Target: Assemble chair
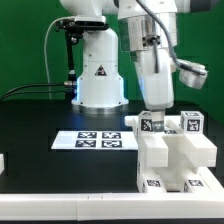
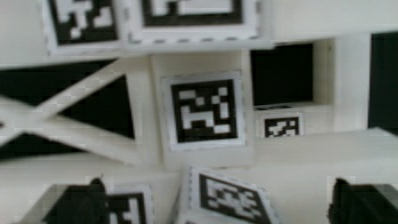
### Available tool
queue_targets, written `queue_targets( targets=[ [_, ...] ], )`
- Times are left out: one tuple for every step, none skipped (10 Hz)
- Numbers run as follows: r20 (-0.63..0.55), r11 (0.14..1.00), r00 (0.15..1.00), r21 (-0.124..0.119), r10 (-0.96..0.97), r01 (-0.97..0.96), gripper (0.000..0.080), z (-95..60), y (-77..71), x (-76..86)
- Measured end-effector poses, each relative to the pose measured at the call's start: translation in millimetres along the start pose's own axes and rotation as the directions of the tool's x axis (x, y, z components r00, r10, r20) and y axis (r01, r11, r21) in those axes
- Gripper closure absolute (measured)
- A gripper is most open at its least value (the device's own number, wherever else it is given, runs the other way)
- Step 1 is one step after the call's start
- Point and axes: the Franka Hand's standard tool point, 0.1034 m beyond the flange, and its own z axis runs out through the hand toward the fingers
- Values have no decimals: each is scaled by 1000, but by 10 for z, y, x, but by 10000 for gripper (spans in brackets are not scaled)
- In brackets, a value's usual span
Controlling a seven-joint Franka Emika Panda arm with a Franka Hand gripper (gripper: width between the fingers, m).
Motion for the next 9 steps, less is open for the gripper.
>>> queue_targets(
  targets=[
    [9, 986, 986, -13, -165, 165, 153, -6, 13, 18],
    [9, 965, 965, -14, -262, 262, 153, -4, 15, 11],
    [10, 947, 947, -13, -321, 321, 153, -2, 17, 14],
    [11, 925, 925, -12, -380, 380, 151, -2, 17, 15],
    [7, 879, 879, -17, -477, 477, 151, -7, 13, 23],
    [-16, 796, 796, -36, -606, 605, 151, -31, -11, 41],
    [-46, 699, 698, -49, -715, 713, 151, -48, -51, 42],
    [-89, 637, 632, -35, -769, 770, 272, -40, -88, 54],
    [-86, 652, 648, -32, -757, 757, 411, -23, -68, 49]
  ],
)
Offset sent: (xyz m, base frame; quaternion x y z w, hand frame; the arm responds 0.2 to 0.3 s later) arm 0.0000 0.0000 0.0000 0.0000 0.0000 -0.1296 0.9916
